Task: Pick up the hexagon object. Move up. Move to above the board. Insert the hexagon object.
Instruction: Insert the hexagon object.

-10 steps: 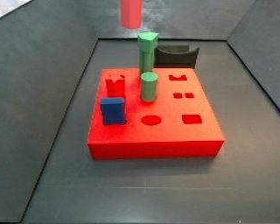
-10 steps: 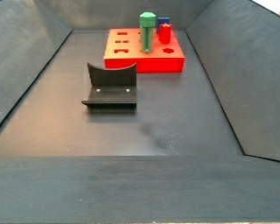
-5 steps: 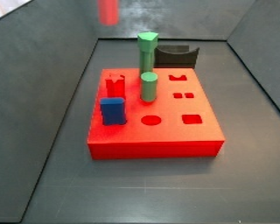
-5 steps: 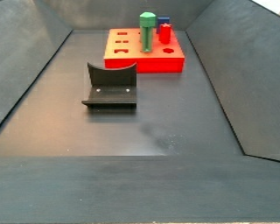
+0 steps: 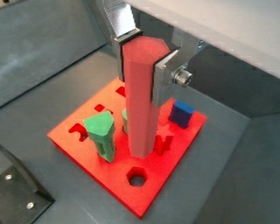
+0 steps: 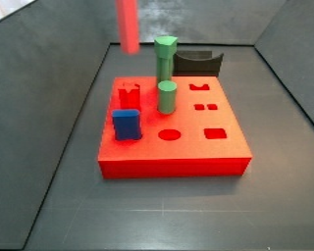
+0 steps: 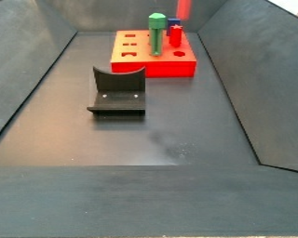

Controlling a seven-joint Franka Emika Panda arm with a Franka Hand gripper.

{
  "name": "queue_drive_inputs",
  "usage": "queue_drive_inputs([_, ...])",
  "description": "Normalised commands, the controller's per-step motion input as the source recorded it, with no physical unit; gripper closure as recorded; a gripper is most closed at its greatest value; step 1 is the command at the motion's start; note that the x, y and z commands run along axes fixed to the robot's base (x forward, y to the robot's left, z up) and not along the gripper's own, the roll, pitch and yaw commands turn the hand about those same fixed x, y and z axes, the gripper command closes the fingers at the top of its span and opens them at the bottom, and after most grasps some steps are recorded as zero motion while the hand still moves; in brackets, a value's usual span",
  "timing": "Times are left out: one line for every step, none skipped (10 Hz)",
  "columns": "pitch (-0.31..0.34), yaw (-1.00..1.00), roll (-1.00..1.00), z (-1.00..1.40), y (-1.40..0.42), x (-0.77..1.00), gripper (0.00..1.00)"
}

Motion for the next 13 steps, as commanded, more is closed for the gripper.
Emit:
queue_drive_inputs([0.044, -0.12, 0.02, -0.77, 0.00, 0.31, 1.00])
queue_drive_inputs([0.000, -0.19, 0.00, -0.75, 0.13, 0.00, 1.00])
queue_drive_inputs([-0.059, -0.21, -0.05, -0.61, 0.19, -0.08, 1.00])
queue_drive_inputs([-0.174, -0.20, -0.10, -0.45, 0.15, -0.19, 1.00])
queue_drive_inputs([-0.274, -0.15, -0.15, -0.29, 0.07, -0.18, 1.00])
queue_drive_inputs([-0.263, -0.03, -0.07, -0.17, 0.00, -0.08, 1.00])
queue_drive_inputs([-0.101, 0.00, 0.00, -0.11, -0.01, -0.12, 1.00])
queue_drive_inputs([0.000, 0.00, 0.19, -0.23, 0.00, -0.16, 1.00])
queue_drive_inputs([0.000, 0.05, 0.24, -0.20, 0.00, -0.12, 1.00])
queue_drive_inputs([0.000, 0.07, 0.19, -0.16, 0.00, -0.12, 1.00])
queue_drive_inputs([-0.007, 0.09, 0.06, -0.19, 0.00, 0.00, 1.00])
queue_drive_inputs([-0.034, 0.07, 0.03, -0.21, 0.00, 0.03, 1.00])
queue_drive_inputs([-0.041, 0.05, 0.01, -0.22, 0.00, 0.02, 1.00])
